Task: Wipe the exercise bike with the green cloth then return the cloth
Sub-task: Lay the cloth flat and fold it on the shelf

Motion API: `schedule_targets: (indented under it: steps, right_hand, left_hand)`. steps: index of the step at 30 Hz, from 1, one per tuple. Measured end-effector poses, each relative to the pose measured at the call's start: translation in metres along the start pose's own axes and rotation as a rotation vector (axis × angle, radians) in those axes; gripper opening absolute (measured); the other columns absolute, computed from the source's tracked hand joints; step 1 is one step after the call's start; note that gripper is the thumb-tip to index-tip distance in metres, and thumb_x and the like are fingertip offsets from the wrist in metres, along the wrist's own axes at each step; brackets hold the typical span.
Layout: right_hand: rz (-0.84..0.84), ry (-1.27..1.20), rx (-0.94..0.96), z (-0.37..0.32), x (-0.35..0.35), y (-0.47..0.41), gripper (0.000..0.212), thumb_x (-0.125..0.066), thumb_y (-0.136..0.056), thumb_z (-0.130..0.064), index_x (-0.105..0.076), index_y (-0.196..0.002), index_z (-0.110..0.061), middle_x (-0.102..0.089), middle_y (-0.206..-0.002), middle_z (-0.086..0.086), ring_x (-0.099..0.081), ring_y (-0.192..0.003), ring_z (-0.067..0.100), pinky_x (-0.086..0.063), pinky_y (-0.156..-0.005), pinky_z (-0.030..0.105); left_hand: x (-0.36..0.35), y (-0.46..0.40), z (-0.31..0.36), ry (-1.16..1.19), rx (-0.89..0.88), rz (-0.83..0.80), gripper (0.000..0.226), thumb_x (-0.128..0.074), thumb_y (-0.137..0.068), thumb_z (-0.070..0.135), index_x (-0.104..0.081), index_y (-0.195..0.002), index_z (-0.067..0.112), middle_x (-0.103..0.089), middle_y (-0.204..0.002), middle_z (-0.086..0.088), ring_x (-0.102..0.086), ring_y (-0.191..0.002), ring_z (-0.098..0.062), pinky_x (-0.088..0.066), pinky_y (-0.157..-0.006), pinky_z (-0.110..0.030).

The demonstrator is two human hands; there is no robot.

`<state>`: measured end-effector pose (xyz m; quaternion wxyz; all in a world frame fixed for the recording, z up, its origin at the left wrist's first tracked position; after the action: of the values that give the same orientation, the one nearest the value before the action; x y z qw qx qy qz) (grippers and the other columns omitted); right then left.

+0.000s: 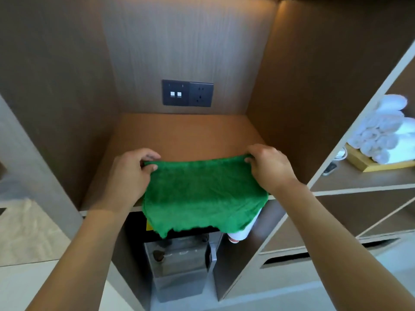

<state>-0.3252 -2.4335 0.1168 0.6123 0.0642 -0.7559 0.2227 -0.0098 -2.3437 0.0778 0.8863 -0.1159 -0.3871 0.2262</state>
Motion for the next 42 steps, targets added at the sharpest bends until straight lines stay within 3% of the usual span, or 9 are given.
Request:
schedule_targets:
  steps: [2,7,10,13,18,22,26,33,42]
  right_hand:
    - [-0.038,0.020,0.016,-0.006,-0.005,-0.006,0.024,-0.057,-0.099,-0.008,-0.070,-0.116,-0.017,-0.063,-0.114,0.005,-0.062,-0.103,0.035,-0.053,-0.081,0.044]
    - [0.125,0.045,0.280,-0.045,-0.007,0.014,0.045,-0.062,-0.084,0.002,-0.072,-0.121,-0.020,-0.063,-0.126,0.002,-0.058,-0.110,0.034,-0.045,-0.082,0.043]
    - [-0.025,-0.188,0.440,-0.065,-0.022,0.028,0.035,-0.057,-0.101,-0.008,-0.070,-0.131,-0.020,-0.062,-0.135,-0.002,-0.056,-0.121,0.025,-0.047,-0.097,0.042]
    - [-0.150,-0.359,0.411,-0.060,-0.033,0.032,0.036,-0.053,-0.109,-0.024,-0.064,-0.143,-0.019,-0.056,-0.149,-0.004,-0.047,-0.139,0.014,-0.037,-0.116,0.026]
    - [-0.217,-0.226,0.454,-0.049,-0.045,0.033,0.048,-0.038,-0.112,-0.046,-0.043,-0.158,-0.035,-0.034,-0.165,-0.018,-0.026,-0.155,0.005,-0.016,-0.131,0.040]
    - [-0.240,-0.222,0.460,-0.048,-0.048,0.032,0.051,-0.035,-0.111,-0.048,-0.035,-0.161,-0.037,-0.026,-0.169,-0.020,-0.017,-0.158,0.003,-0.007,-0.131,0.037]
    - [-0.309,-0.212,0.452,-0.048,-0.052,0.025,0.053,-0.029,-0.112,-0.051,-0.023,-0.164,-0.042,-0.013,-0.173,-0.023,-0.001,-0.160,0.001,0.004,-0.128,0.034]
    - [-0.422,-0.199,0.442,-0.043,-0.058,-0.027,0.054,-0.028,-0.113,-0.048,-0.018,-0.166,-0.041,-0.007,-0.175,-0.020,0.001,-0.161,0.005,0.000,-0.131,0.044]
    - [-0.364,-0.150,0.383,-0.037,-0.052,-0.061,0.055,-0.033,-0.113,-0.046,-0.026,-0.166,-0.032,-0.019,-0.175,-0.008,-0.014,-0.162,0.016,-0.013,-0.129,0.044]
  left_hand:
    - [-0.001,-0.001,0.003,-0.029,-0.027,-0.016,0.030,-0.077,-0.089,0.002,-0.077,-0.105,0.027,-0.072,-0.104,0.006,-0.066,-0.104,-0.024,-0.055,-0.094,-0.041]
    - [-0.002,0.002,0.004,-0.106,-0.080,-0.066,0.038,-0.070,-0.095,0.001,-0.080,-0.099,0.037,-0.067,-0.105,0.011,-0.057,-0.104,-0.022,-0.053,-0.089,-0.045]
    - [-0.003,0.002,0.004,-0.119,-0.099,-0.077,0.042,-0.068,-0.094,-0.004,-0.082,-0.094,0.036,-0.069,-0.107,0.015,-0.059,-0.106,-0.019,-0.052,-0.091,-0.040]
    - [0.000,0.003,0.008,-0.142,-0.060,-0.084,0.043,-0.065,-0.096,-0.005,-0.082,-0.097,0.035,-0.068,-0.116,0.013,-0.055,-0.109,-0.017,-0.047,-0.095,-0.037]
    - [-0.002,0.031,0.049,-0.298,-0.137,-0.095,0.048,-0.060,-0.090,-0.007,-0.078,-0.114,0.030,-0.059,-0.144,0.007,-0.049,-0.136,-0.021,-0.042,-0.115,-0.045]
    - [-0.037,0.066,0.077,-0.372,-0.085,-0.332,0.048,-0.038,-0.107,0.044,-0.043,-0.154,0.041,-0.031,-0.165,0.014,-0.028,-0.151,-0.011,-0.022,-0.124,-0.033]
    - [-0.049,0.066,0.066,-0.481,-0.004,-0.464,0.056,-0.020,-0.108,0.054,-0.011,-0.163,0.047,0.000,-0.173,0.017,0.002,-0.159,-0.007,0.000,-0.129,-0.034]
    - [-0.063,0.020,0.051,-0.423,-0.025,-0.472,0.054,-0.027,-0.110,0.054,-0.018,-0.162,0.048,-0.007,-0.174,0.016,-0.001,-0.160,-0.009,-0.004,-0.129,-0.040]
    - [-0.079,-0.031,0.040,-0.425,-0.074,-0.478,0.053,-0.030,-0.109,0.054,-0.027,-0.161,0.045,-0.017,-0.174,0.009,-0.012,-0.160,-0.017,-0.010,-0.127,-0.045]
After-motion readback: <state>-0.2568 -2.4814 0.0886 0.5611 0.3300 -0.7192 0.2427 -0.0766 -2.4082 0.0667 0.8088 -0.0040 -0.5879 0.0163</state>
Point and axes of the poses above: each hand's wrist, its own y-axis away from the middle knuckle, its own x-axis out of the back of the hand, z = x × y, the point moved 4 cm from there along -y, towards the middle knuckle
